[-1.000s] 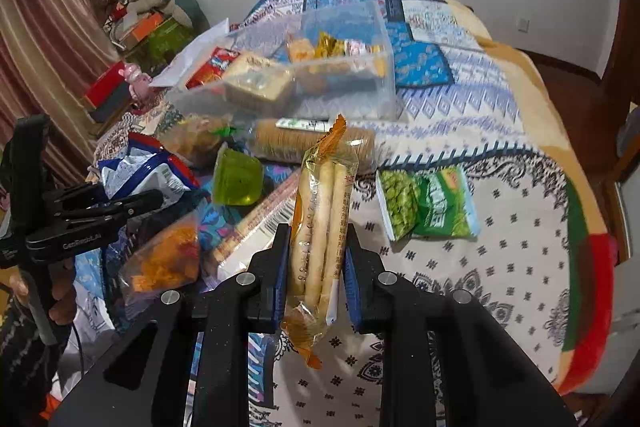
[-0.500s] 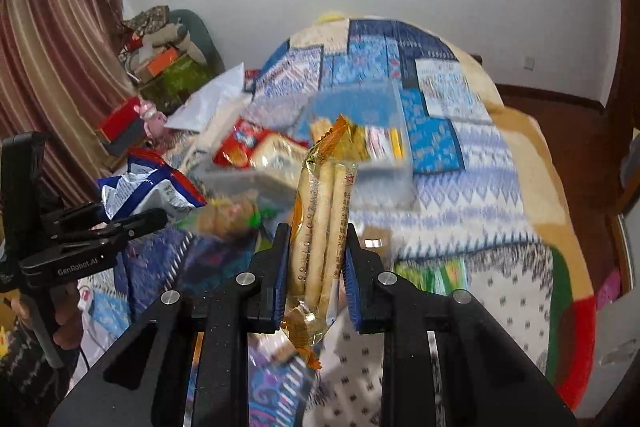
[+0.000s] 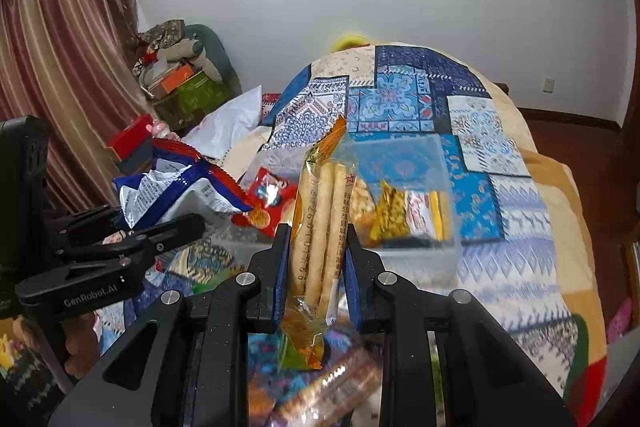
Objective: Organize snacks
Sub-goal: 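Carry both snacks over the clear box and open both tools to drop them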
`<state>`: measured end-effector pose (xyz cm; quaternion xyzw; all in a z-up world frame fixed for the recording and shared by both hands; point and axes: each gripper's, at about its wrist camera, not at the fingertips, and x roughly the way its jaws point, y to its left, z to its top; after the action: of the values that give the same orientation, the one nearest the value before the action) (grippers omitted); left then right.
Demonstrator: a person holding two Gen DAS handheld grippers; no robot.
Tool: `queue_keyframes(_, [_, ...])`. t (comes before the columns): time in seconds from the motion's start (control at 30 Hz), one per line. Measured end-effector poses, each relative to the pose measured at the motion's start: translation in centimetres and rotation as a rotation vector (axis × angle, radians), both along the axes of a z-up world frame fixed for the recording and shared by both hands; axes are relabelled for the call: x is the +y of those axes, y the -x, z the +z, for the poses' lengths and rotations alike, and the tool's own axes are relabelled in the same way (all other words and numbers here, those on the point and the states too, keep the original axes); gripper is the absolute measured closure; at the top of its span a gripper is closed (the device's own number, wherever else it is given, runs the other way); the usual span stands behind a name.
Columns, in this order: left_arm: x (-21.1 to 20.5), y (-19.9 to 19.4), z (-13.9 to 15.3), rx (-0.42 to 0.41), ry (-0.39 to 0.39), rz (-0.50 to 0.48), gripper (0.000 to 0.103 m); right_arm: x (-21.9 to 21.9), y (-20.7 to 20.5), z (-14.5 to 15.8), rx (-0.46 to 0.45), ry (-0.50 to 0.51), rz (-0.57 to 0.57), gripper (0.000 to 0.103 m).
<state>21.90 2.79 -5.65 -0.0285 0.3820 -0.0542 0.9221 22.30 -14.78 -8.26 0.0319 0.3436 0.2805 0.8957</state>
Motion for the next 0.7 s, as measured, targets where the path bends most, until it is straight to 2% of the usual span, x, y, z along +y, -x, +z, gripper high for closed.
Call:
queue_keyframes(0.2, [0.7, -2.4, -0.9, 0.0, -0.002, 0.017, 0.053, 0.9, -2.3, -0.2, -0.006, -0.001, -0.001, 0.081])
queue_keyframes(0.37, [2.0, -4.8, -2.3, 0.022, 0.025, 0.045, 0.053, 1.6, -4.6, -0.9, 0.007, -0.012, -0.006, 0.081])
queue_keyframes(0.7, [3.2, -8.6, -5.7, 0.081, 0.032, 0.07, 0.053, 3.3, -7.8, -4.0, 0.07, 0.015, 0.01, 0.081])
